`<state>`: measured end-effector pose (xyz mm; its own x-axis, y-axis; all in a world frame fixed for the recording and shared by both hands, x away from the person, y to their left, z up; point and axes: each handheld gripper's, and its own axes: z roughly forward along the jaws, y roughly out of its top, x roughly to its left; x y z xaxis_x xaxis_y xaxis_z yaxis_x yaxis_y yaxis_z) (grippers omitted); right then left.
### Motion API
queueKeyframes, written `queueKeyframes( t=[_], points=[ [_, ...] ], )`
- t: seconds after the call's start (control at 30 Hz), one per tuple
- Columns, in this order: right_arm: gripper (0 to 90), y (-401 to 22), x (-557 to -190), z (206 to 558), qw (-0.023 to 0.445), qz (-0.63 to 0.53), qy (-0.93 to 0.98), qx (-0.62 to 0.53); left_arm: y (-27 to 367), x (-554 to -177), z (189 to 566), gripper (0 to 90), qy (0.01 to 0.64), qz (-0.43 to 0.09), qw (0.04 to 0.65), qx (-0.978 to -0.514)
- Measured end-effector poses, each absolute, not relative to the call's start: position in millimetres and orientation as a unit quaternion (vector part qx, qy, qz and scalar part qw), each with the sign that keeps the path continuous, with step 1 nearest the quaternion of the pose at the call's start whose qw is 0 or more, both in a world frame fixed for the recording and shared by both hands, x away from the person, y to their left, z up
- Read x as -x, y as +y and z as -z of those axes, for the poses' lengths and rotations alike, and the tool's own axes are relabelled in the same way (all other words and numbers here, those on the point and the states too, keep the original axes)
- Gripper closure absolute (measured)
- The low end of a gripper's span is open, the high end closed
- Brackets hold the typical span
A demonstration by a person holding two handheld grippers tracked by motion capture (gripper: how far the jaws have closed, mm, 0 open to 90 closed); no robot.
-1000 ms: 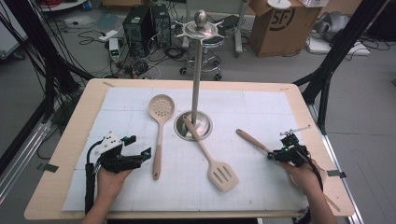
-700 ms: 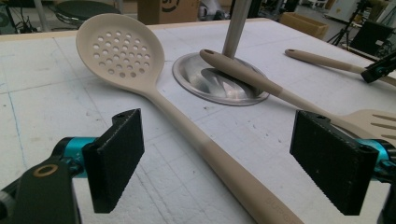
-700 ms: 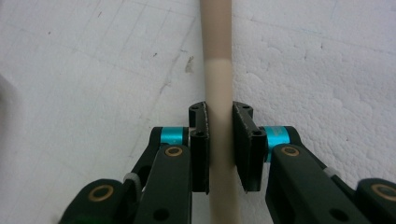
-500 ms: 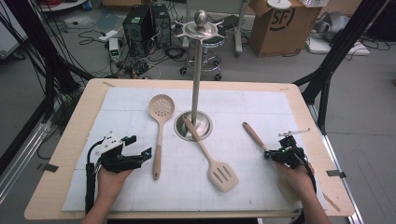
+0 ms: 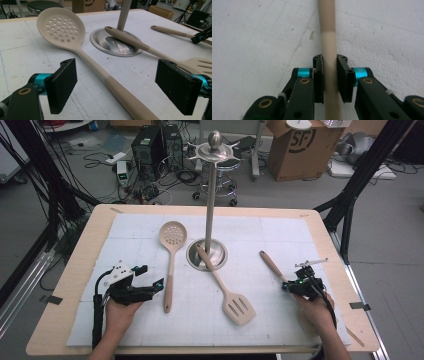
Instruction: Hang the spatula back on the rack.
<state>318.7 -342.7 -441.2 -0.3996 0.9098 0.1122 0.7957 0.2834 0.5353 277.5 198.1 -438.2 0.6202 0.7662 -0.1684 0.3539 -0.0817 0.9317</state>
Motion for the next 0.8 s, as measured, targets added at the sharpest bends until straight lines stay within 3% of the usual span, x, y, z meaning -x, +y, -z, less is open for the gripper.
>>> queueKeyframes(
  t=[0.2, 0.8],
  points=[
    [78.4, -342.5, -311.7, 439.0, 0.091, -0.346, 0.764, -0.537, 198.3, -278.5, 438.9, 18.2, 0.395, -0.186, 0.551, -0.711],
    [78.4, -292.3, -314.8, 381.3, 0.093, -0.498, 0.733, -0.454, 200.0, -277.1, 438.4, 18.5, 0.396, -0.186, 0.552, -0.71]
  ],
)
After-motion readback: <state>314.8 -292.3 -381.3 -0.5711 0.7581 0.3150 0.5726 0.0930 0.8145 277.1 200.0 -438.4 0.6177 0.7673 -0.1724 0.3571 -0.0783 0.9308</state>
